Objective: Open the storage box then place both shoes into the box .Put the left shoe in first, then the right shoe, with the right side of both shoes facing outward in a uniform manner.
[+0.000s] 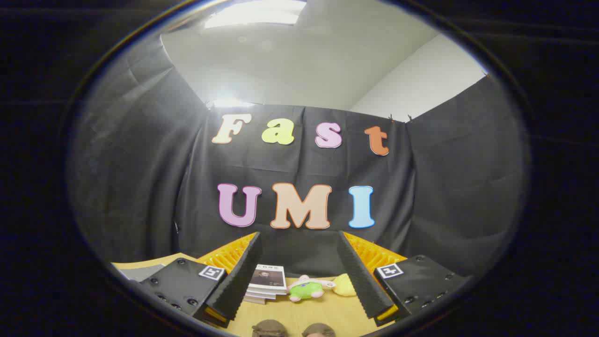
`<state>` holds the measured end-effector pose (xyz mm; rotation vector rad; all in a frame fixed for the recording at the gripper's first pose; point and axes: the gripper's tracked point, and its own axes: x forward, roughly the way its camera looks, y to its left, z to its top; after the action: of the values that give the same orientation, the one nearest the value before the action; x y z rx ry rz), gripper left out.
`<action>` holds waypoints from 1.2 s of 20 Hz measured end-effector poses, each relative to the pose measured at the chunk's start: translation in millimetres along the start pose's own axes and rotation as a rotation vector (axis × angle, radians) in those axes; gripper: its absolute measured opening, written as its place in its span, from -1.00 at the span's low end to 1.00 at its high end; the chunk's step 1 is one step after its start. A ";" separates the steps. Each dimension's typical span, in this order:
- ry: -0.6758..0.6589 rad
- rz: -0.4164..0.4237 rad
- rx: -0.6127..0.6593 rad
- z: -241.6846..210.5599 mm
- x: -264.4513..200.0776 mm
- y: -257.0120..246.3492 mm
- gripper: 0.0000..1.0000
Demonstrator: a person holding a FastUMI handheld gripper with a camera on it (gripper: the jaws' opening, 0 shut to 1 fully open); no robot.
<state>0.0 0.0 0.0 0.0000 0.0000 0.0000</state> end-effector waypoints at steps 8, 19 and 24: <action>0.022 0.017 -0.021 -6.2 -5.1 1.9 1.00; 0.031 0.006 -0.008 -9.8 -11.6 3.9 1.00; 0.144 0.084 0.052 -50.9 -24.7 29.2 1.00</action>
<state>-24.7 29.2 -50.9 0.0515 0.1443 0.0844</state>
